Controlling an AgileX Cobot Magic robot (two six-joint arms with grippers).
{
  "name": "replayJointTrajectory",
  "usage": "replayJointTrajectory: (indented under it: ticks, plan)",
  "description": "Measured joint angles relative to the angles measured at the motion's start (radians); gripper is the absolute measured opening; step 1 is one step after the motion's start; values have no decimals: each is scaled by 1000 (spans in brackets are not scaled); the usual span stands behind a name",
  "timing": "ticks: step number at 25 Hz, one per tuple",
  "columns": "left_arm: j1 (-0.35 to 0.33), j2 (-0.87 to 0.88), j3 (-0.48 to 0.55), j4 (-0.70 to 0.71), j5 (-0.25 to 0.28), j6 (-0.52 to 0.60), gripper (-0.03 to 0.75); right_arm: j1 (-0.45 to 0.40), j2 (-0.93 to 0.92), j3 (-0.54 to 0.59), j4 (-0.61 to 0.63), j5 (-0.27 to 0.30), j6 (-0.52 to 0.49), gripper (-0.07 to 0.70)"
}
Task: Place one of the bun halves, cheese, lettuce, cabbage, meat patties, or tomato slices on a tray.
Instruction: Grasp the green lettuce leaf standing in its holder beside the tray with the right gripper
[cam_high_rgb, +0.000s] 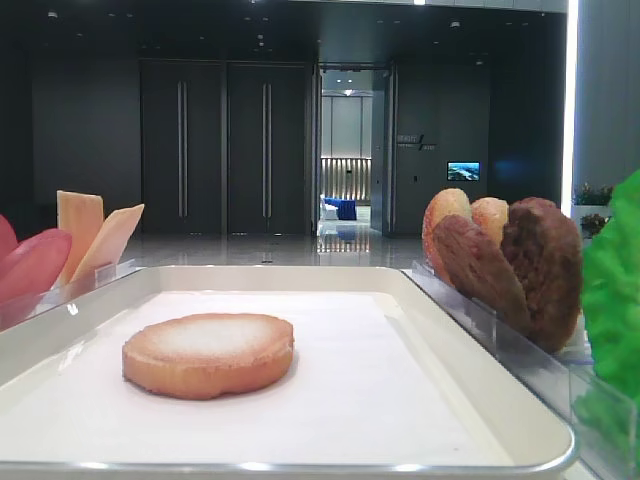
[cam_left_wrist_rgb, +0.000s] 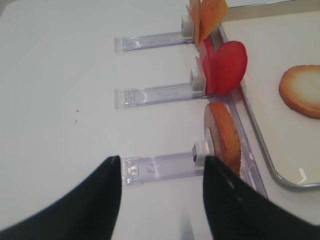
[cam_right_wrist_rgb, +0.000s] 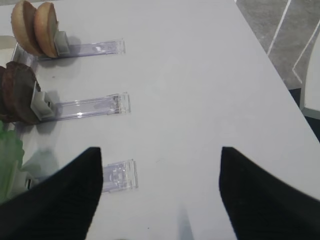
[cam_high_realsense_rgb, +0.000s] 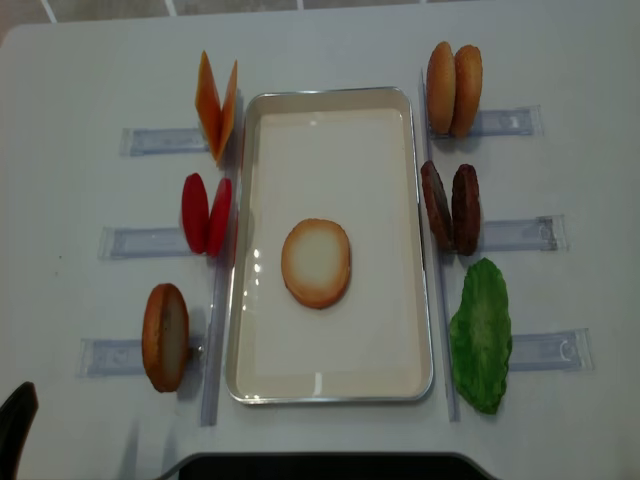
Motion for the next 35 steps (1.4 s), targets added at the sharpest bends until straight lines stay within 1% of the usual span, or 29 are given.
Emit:
replayJointTrajectory:
  ticks: [24, 29, 31, 33, 35]
  plan:
    - [0, 0, 0, 0, 0, 0, 400, 0, 0, 0, 0, 0, 0, 472]
    - [0, 0, 0, 0, 0, 0, 400, 0, 0, 0, 4, -5, 55, 468]
    - [0, 0, 0, 0, 0, 0, 400, 0, 55, -2, 0, -9, 87, 468]
    - [0, 0, 0, 0, 0, 0, 400, 0, 209, -11, -2, -24, 95, 468]
    - [0, 0, 0, 0, 0, 0, 399, 0, 392, -44, -2, -45, 94, 467]
